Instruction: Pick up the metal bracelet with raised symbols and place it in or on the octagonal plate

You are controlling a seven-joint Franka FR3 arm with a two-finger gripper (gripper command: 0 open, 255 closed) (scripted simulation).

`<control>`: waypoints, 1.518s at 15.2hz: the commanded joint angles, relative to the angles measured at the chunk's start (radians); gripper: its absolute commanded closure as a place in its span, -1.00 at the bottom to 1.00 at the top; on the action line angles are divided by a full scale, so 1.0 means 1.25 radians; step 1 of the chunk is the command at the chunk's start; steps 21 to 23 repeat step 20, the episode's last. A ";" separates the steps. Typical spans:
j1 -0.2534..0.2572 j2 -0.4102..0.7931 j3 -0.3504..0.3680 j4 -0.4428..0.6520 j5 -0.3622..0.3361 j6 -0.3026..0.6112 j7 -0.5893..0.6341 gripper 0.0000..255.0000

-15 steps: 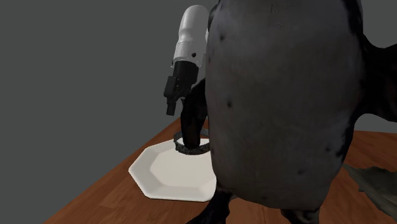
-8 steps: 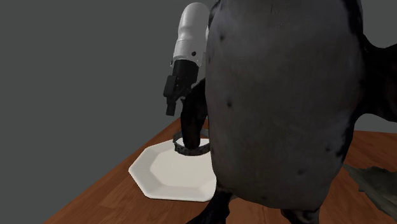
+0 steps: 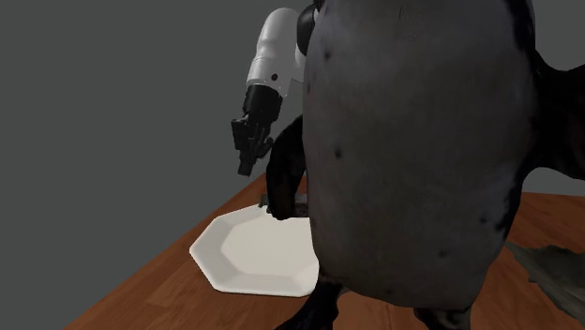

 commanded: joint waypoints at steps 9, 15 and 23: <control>-0.129 -0.031 0.143 0.202 -0.166 -0.184 0.156 -1.00; -0.215 -0.106 0.225 0.338 -0.207 -0.347 0.215 -1.00; -0.217 -0.228 0.178 0.308 -0.095 -0.388 0.163 -1.00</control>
